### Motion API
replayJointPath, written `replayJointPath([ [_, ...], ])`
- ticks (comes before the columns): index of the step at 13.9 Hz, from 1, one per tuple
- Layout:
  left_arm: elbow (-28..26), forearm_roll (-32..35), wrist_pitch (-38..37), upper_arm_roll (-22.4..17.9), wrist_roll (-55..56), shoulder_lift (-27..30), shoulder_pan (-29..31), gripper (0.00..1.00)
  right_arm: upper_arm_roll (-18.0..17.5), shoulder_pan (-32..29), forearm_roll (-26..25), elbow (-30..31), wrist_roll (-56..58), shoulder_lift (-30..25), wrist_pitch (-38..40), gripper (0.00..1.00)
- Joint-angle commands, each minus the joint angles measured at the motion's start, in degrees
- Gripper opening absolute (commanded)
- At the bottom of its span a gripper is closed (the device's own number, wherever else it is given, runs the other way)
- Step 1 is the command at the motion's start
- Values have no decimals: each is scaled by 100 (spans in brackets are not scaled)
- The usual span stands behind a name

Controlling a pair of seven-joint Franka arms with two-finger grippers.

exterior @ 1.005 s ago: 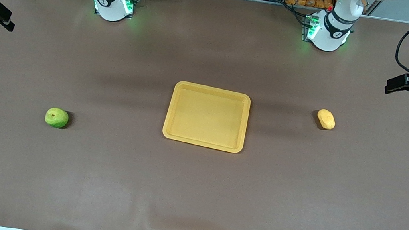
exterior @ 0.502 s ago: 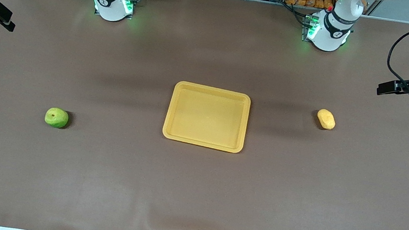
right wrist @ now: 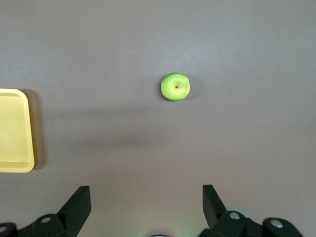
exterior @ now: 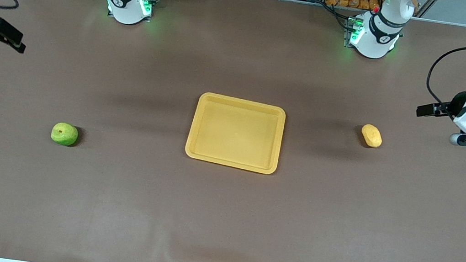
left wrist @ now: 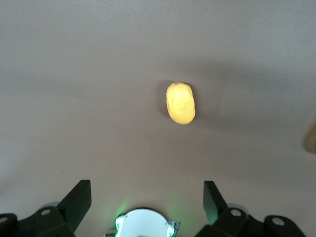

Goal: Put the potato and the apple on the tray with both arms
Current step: 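Move the left gripper toward the potato while the right gripper reaches the apple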

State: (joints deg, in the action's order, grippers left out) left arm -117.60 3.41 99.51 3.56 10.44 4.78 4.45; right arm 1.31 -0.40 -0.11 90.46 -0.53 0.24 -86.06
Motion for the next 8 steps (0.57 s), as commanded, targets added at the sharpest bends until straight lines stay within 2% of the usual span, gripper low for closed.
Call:
replayJointPath([
  [1, -596, 29, 620, 40, 125, 190, 12, 100, -34, -4, -95, 270, -53, 151, -331, 100],
  [3, -790, -120, 885, 40, 143, 164, 12, 100, -34, 22, -95, 525, 0, 273, -639, 100],
  [8, -1264, -200, 1588, 40, 257, 6, -14, 100, -34, 137, -86, 570, 166, 1020, -1113, 100],
])
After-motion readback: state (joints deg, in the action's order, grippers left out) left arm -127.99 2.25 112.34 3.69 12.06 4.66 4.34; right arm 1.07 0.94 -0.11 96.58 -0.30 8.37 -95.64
